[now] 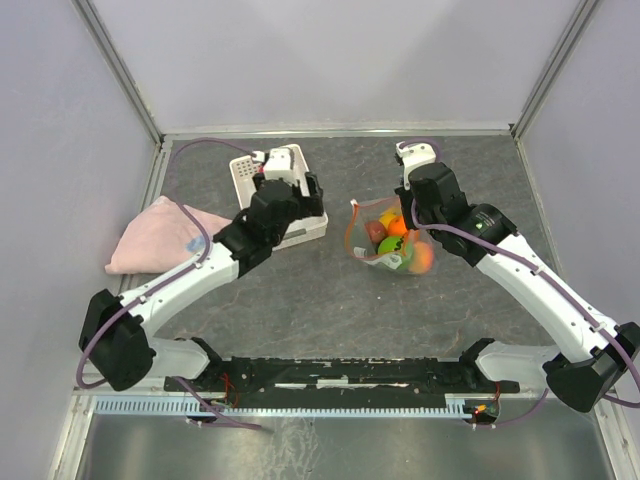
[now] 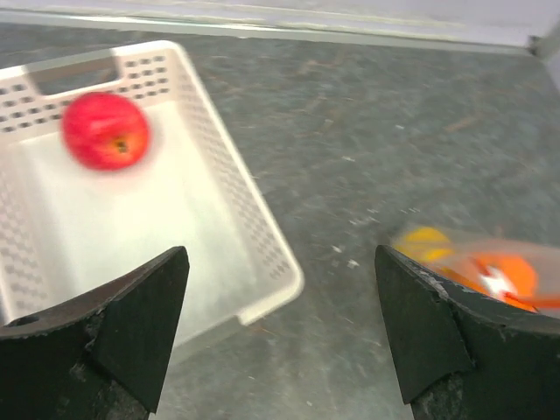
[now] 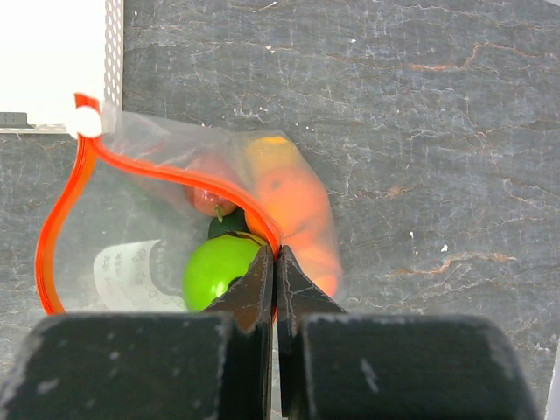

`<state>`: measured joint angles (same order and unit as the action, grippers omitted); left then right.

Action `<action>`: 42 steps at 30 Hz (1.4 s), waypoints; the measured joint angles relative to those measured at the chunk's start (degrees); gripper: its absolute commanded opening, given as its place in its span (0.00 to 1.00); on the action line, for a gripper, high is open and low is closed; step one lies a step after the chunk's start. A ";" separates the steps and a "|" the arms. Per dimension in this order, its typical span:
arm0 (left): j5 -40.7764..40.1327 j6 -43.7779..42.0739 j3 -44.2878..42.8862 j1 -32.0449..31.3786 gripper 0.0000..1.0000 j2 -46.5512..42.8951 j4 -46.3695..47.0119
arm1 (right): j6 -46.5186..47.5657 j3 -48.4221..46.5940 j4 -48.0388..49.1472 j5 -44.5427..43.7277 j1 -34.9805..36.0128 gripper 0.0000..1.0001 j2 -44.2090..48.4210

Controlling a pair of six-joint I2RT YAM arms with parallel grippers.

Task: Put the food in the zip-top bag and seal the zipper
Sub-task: Pick up the fake fruit from the bin.

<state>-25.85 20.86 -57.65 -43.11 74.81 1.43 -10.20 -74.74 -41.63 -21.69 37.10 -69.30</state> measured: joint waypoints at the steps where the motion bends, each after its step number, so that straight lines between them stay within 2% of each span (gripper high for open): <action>1: 0.00 0.68 0.00 1.81 0.96 0.17 -0.70 | 0.00 0.00 0.00 0.00 0.00 0.01 0.00; 3: -0.15 1.81 0.00 4.87 1.00 0.72 -1.60 | 0.00 0.00 0.02 0.00 0.00 0.01 0.00; 9: -0.92 4.15 -0.55 11.47 0.99 5.27 -3.65 | 0.02 0.00 0.00 0.02 0.00 0.01 0.00; 16: -0.98 6.32 -5.11 17.09 0.99 15.15 -5.64 | 0.02 0.22 0.04 0.04 0.00 0.01 0.00; 31: 1.11 6.32 -22.16 23.76 0.99 35.19 -6.12 | 0.26 0.63 0.46 0.04 0.00 0.01 0.02; 42: 0.15 6.19 -38.18 24.13 1.00 48.70 -12.57 | 0.72 0.74 0.50 0.04 0.00 0.01 0.02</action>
<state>-25.69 27.05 -95.83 -18.98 123.50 -11.14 -9.47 -74.00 -41.12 -21.65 37.10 -69.28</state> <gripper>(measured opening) 0.993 0.022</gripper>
